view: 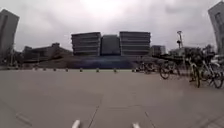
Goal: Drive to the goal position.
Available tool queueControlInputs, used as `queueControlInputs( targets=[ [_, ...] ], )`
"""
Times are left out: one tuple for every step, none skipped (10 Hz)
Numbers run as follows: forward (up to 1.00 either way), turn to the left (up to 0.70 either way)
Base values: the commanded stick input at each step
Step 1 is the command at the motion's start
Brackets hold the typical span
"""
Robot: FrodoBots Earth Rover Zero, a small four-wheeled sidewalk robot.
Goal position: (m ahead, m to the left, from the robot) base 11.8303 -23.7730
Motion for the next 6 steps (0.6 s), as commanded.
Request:
queueControlInputs(
  targets=[
    [0.85, 0.00],
    [0.85, 0.00],
    [0.85, 0.00],
    [0.85, 0.00],
    [0.85, 0.00],
    [0.85, 0.00]
  ],
)
